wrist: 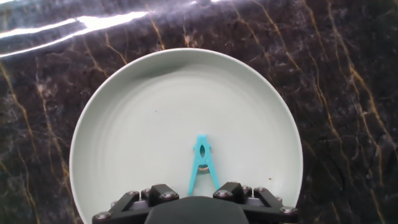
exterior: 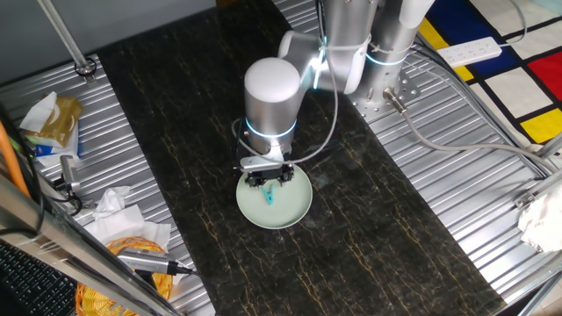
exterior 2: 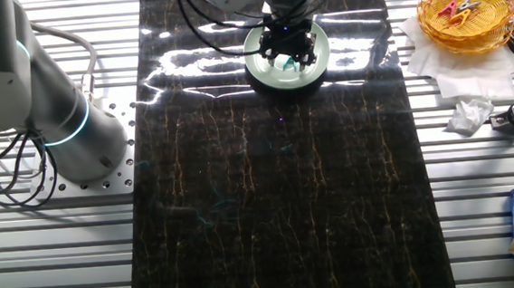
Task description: Use a clamp
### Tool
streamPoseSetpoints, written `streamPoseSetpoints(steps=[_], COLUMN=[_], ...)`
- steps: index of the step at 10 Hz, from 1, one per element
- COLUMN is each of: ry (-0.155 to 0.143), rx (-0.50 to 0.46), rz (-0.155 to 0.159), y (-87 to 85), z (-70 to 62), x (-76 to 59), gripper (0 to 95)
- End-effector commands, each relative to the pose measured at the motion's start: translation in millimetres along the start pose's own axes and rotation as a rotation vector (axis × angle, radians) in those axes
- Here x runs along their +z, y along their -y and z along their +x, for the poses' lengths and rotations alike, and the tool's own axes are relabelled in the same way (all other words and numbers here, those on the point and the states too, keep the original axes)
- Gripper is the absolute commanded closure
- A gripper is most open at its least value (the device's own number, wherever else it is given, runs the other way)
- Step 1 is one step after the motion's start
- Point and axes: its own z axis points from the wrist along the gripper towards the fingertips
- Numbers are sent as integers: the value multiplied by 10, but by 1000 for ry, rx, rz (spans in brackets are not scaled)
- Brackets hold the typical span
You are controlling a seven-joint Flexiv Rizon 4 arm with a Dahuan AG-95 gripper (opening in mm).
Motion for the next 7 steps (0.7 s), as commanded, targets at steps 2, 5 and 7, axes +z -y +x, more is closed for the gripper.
streamPoseSetpoints(steps=[2,5,7], ry=[6,6,-9], rx=[4,8,8], rz=[2,0,10], y=[-11,-4,3], z=[6,-18,-41], x=[-1,-4,-5], gripper=[380,380,380])
